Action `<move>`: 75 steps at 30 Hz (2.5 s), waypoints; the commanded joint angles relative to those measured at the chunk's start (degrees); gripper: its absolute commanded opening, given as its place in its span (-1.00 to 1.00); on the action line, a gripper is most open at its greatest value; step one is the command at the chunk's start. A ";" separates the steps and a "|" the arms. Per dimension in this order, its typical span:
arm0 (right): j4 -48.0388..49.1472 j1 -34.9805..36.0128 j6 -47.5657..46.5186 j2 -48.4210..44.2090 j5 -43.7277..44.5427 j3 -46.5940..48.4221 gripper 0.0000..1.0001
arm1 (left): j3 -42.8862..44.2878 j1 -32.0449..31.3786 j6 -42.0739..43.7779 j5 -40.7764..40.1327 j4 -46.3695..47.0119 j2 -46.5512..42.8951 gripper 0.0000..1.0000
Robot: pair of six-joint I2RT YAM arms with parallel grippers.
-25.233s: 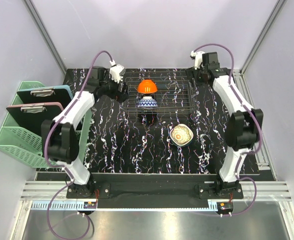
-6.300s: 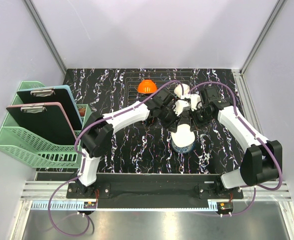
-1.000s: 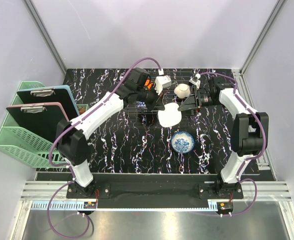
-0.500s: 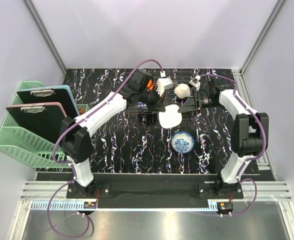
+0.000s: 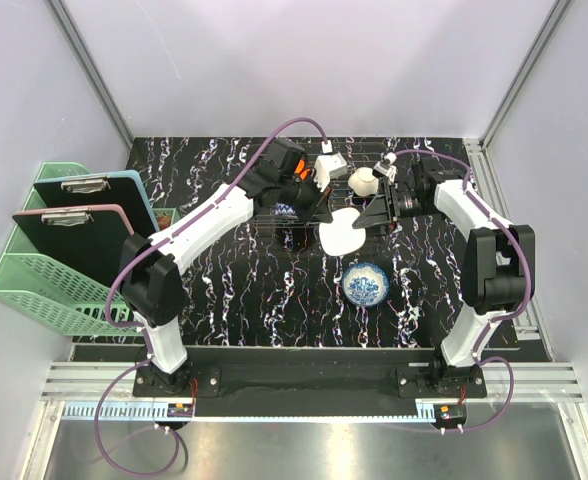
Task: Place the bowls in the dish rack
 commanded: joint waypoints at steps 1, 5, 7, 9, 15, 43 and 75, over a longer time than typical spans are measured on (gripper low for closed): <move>0.63 1.60 -0.33 -1.26 -7.53 0.01 0.51 | 3.15 -0.34 -0.57 0.13 3.77 -0.52 -1.00; 0.63 1.86 -0.33 -1.27 -7.97 -0.25 0.30 | 3.06 -0.34 -0.66 0.13 3.86 -0.52 -1.00; 0.72 1.86 -0.24 -1.27 -8.06 -0.43 0.21 | 3.06 -0.43 -0.57 0.04 3.77 -0.52 -1.00; 0.72 1.78 -0.24 -1.27 -8.23 -0.43 0.13 | 2.71 -0.34 -0.40 -0.05 3.86 -0.69 -1.00; 0.98 1.86 0.20 -1.53 -8.76 -0.70 -0.23 | 1.92 -0.43 0.05 -0.58 3.95 -1.22 -1.00; 2.39 2.04 6.08 -1.80 24.09 14.47 -1.00 | -6.60 20.82 1.27 -1.54 0.26 -12.29 0.98; -1.49 16.01 -7.18 27.38 90.64 54.23 -1.00 | -27.88 37.10 8.48 -2.51 -1.94 -31.90 0.98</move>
